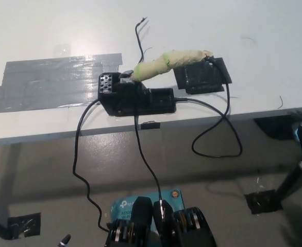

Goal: The robot uses its right hand to grab and lift the soldering gun kept on the middle of the table and puts it in its base

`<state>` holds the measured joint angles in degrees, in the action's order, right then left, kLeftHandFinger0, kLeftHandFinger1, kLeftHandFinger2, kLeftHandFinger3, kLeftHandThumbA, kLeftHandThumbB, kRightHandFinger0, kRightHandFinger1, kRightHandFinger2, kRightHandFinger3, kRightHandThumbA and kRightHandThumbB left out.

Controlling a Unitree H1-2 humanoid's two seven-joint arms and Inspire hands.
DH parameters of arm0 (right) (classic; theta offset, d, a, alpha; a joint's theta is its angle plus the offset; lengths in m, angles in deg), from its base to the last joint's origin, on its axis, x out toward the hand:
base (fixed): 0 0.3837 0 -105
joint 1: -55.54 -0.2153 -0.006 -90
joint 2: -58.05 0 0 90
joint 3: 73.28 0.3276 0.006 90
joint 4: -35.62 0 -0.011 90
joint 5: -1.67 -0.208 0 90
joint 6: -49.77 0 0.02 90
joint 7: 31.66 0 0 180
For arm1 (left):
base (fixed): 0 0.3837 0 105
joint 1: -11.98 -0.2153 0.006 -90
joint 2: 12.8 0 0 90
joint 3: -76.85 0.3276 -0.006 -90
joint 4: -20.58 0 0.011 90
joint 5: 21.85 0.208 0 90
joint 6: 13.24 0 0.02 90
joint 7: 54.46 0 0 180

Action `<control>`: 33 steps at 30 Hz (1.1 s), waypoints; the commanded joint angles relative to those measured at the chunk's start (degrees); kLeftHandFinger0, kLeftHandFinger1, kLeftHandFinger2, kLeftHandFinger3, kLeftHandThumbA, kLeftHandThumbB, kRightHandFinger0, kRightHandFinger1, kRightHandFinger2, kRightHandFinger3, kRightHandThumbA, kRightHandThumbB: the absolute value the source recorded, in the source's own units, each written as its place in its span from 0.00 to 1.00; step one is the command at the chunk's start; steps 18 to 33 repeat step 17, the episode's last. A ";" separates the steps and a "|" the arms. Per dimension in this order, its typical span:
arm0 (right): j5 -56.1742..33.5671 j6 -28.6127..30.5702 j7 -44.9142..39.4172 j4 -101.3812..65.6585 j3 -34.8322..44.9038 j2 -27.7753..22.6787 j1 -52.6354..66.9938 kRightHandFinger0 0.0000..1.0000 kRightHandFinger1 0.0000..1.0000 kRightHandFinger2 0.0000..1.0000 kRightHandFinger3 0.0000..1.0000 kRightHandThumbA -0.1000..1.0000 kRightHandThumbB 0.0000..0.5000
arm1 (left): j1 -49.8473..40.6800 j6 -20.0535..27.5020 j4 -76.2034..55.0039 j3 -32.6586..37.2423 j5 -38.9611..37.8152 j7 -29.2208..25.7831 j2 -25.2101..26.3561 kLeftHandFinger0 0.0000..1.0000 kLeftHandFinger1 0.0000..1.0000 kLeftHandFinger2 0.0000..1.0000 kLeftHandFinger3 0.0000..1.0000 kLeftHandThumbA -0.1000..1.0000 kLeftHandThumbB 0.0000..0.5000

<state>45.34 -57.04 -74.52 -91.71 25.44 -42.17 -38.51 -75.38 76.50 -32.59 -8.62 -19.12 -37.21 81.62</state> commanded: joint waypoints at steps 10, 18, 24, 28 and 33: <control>-35.35 12.09 10.28 29.30 24.61 9.31 15.00 1.00 1.00 1.00 1.00 0.62 0.87 | -0.46 6.65 3.13 -5.33 -4.40 0.93 1.90 0.00 0.00 0.33 0.71 1.00 1.00; -36.91 10.27 11.20 37.81 26.90 12.99 13.84 1.00 1.00 1.00 1.00 0.56 0.78 | -0.59 7.08 3.93 -6.51 -4.89 1.25 1.88 0.00 0.00 0.26 0.66 1.00 1.00; -36.91 10.27 11.20 37.81 26.90 12.99 13.84 1.00 1.00 1.00 1.00 0.56 0.78 | -0.59 7.08 3.93 -6.51 -4.89 1.25 1.88 0.00 0.00 0.26 0.66 1.00 1.00; -36.91 10.27 11.20 37.81 26.90 12.99 13.84 1.00 1.00 1.00 1.00 0.56 0.78 | -0.59 7.08 3.93 -6.51 -4.89 1.25 1.88 0.00 0.00 0.26 0.66 1.00 1.00; -36.91 10.27 11.20 37.81 26.90 12.99 13.84 1.00 1.00 1.00 1.00 0.56 0.78 | -0.59 7.08 3.93 -6.51 -4.89 1.25 1.88 0.00 0.00 0.26 0.66 1.00 1.00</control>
